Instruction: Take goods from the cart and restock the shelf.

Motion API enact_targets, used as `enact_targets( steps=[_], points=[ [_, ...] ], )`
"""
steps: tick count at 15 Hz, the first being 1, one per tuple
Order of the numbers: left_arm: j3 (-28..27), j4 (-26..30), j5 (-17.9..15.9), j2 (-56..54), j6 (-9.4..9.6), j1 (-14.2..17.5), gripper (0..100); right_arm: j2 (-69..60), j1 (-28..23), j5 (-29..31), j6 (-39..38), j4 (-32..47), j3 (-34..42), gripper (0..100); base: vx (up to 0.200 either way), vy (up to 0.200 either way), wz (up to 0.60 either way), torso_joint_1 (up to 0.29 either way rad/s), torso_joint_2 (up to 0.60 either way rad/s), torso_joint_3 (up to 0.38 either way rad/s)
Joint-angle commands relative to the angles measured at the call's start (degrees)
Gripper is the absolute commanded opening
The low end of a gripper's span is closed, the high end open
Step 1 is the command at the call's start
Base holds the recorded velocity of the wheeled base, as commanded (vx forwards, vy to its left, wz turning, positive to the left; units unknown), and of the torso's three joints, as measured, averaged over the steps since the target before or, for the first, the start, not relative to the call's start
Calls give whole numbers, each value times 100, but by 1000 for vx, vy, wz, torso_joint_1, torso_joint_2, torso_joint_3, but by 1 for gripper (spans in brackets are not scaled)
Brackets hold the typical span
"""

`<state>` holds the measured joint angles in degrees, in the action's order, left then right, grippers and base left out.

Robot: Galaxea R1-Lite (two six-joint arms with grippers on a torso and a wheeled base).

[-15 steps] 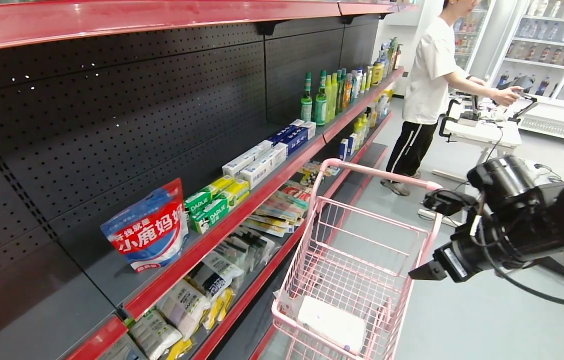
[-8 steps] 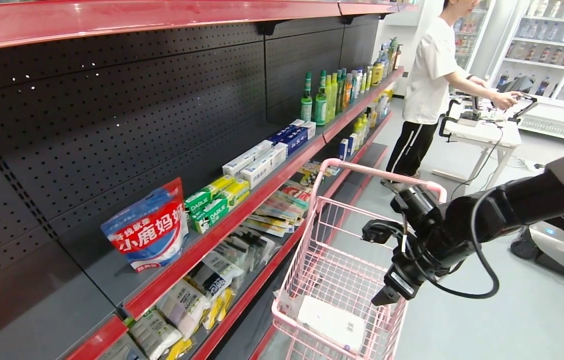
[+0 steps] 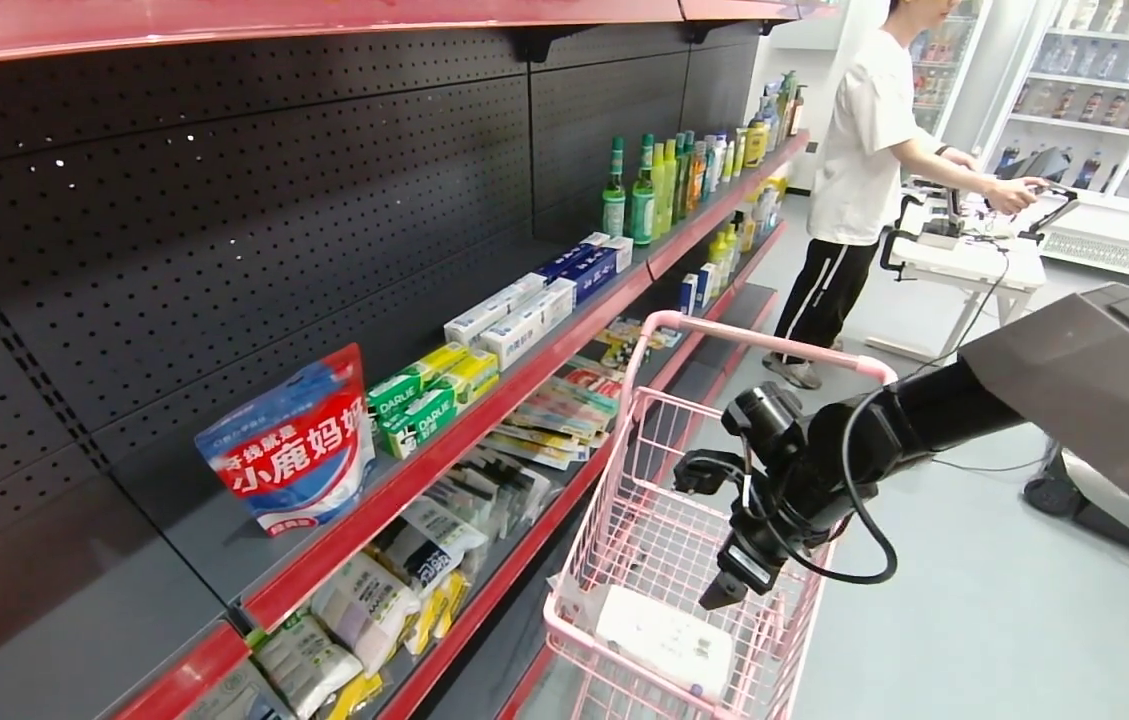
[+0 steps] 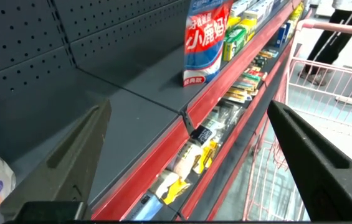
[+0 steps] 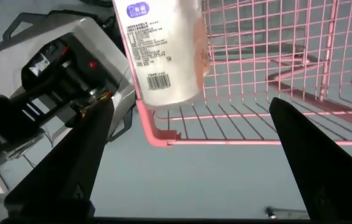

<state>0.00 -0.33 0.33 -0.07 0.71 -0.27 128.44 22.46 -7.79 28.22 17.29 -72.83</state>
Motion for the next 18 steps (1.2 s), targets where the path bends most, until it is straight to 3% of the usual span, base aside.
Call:
enact_targets(
  steps=[1, 10, 18],
  points=[
    [0, -2, 2, 7, 0, 0, 100, 252, 163, -3, -1, 3, -258, 100, 0, 0, 0, -95, 188, 115],
    [0, -2, 2, 7, 0, 0, 100, 753, 725, -3, -62, -6, -847, 100, 0, 0, 0, -116, 260, 141],
    [0, -2, 2, 7, 0, 0, 100, 972, 734, 6, -10, 12, -1208, 100, 0, 0, 0, -71, 160, 91]
  ],
)
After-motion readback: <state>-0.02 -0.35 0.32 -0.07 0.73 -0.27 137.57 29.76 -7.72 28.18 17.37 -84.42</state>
